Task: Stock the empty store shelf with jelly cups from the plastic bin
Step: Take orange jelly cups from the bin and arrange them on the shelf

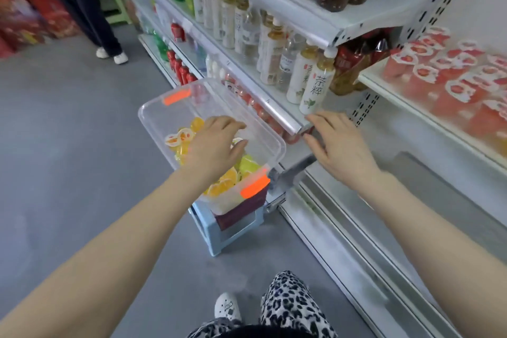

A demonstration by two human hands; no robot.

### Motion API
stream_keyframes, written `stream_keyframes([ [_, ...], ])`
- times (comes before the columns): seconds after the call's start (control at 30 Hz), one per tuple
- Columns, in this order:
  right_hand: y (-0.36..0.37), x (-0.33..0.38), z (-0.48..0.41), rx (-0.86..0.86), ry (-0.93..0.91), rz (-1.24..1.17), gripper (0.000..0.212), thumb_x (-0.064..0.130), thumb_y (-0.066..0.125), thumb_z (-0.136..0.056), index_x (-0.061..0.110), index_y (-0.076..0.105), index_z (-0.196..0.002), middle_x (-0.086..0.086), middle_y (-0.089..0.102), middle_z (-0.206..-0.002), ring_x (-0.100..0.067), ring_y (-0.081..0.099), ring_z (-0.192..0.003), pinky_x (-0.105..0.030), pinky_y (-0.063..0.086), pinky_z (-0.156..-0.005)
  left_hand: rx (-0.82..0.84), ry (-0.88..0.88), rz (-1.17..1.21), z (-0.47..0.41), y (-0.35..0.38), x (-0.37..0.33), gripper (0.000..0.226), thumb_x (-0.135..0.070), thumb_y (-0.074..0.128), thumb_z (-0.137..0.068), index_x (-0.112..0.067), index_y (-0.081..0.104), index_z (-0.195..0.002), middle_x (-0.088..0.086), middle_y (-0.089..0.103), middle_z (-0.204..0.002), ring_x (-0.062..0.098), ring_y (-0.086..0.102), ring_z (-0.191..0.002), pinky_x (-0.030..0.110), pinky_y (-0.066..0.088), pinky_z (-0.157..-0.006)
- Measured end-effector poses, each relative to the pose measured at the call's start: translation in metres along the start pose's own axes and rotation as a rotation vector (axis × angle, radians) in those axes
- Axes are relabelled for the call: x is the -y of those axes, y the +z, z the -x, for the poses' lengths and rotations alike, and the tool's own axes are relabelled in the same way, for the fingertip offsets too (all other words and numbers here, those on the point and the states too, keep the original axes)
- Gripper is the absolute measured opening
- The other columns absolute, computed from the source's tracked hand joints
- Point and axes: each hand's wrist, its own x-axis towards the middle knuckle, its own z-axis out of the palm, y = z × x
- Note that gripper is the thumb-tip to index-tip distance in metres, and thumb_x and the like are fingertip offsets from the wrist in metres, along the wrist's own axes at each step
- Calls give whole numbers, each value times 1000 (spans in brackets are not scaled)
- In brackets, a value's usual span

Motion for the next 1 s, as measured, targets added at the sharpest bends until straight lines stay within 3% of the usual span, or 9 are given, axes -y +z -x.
stream_keyframes([
  [0.23, 84, 35, -38, 276, -132, -112, 39, 21, 60, -94, 3, 59, -129, -15, 60, -124, -36, 54, -114, -43, 38, -104, 111, -269, 9, 28, 20, 80, 33, -28, 60, -93, -15, 63, -124, 7, 61, -119, 30, 49, -118, 39, 40, -97],
  [0.4, 151, 46, -74, 547, -240, -129, 47, 32, 55, -95, 15, 50, -138, -6, 55, -133, -28, 47, -123, -35, 33, -105, 153, -368, 6, 19, 43, 114, 33, -27, 57, -95, -17, 62, -126, 5, 61, -120, 28, 47, -118, 37, 39, -100],
  [0.53, 201, 58, -99, 724, -333, -85, 51, 34, 56, -94, 19, 46, -141, -5, 53, -136, -26, 46, -126, -36, 36, -103, 158, -385, -22, 9, 62, 130, 30, -26, 57, -94, -18, 65, -122, 4, 65, -116, 28, 49, -117, 35, 37, -103],
  [0.77, 269, 92, -133, 862, -537, -44, 52, 18, 49, -99, 21, 34, -148, -2, 40, -147, -26, 39, -131, -35, 34, -108, 103, -405, -14, 9, 70, 137, 30, -10, 59, -84, -13, 71, -112, 4, 69, -106, 30, 55, -110, 41, 44, -98],
  [0.9, 292, 96, -137, 851, -680, -12, 47, 5, 39, -97, 17, 42, -142, -3, 45, -140, -26, 39, -122, -37, 38, -102, 87, -404, -15, 9, 72, 140, 30, -8, 59, -84, -12, 71, -110, 4, 70, -106, 29, 56, -108, 39, 44, -97],
  [1.0, 297, 95, -145, 887, -712, 27, 43, 10, 45, -96, 20, 45, -138, -3, 47, -135, -27, 40, -121, -39, 43, -96, 48, -398, -17, 9, 75, 139, 29, -5, 61, -81, -12, 73, -107, 3, 70, -103, 28, 57, -105, 39, 45, -96],
])
